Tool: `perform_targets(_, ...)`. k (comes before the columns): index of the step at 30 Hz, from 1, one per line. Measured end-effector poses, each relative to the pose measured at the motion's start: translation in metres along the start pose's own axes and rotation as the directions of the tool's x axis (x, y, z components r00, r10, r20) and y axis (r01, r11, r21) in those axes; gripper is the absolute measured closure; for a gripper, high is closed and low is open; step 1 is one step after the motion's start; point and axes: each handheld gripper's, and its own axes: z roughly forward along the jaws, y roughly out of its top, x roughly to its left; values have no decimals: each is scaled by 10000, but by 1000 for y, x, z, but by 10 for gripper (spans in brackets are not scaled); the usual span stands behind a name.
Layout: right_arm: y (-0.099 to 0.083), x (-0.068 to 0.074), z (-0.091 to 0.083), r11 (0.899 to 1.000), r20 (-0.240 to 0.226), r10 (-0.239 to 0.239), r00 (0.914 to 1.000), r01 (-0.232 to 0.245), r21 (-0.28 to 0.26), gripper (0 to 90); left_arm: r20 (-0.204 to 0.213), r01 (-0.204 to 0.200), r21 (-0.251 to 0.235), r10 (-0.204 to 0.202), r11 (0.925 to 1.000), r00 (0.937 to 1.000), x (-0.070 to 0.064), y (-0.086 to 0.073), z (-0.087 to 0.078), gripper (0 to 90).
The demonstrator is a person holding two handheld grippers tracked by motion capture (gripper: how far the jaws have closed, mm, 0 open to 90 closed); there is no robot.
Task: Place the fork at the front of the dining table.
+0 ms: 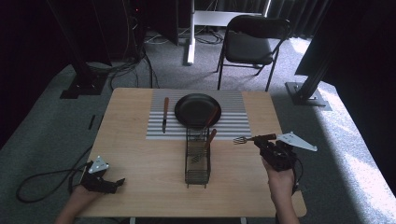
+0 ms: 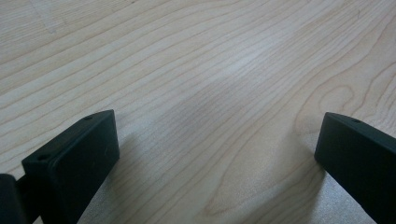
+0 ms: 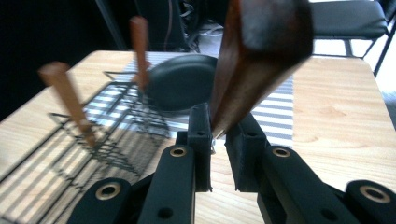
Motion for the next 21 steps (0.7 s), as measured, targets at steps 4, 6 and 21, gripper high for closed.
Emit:
perform_targets(4,-4,-9,19,9996,394,84,9992,-95,255,800,0,7,-8,-7,10000,10000,0,0,0,0)
perform_targets(6,-3,-14,31,9994,712,26,9975,-51,355,800,0,11,-7,-11,10000,10000,0,0,0,0)
perform_targets(21,6,-32,100,9901,1308,-62,9914,-122,1397,800,0,1,0,-1,10000,10000,0,0,0,0)
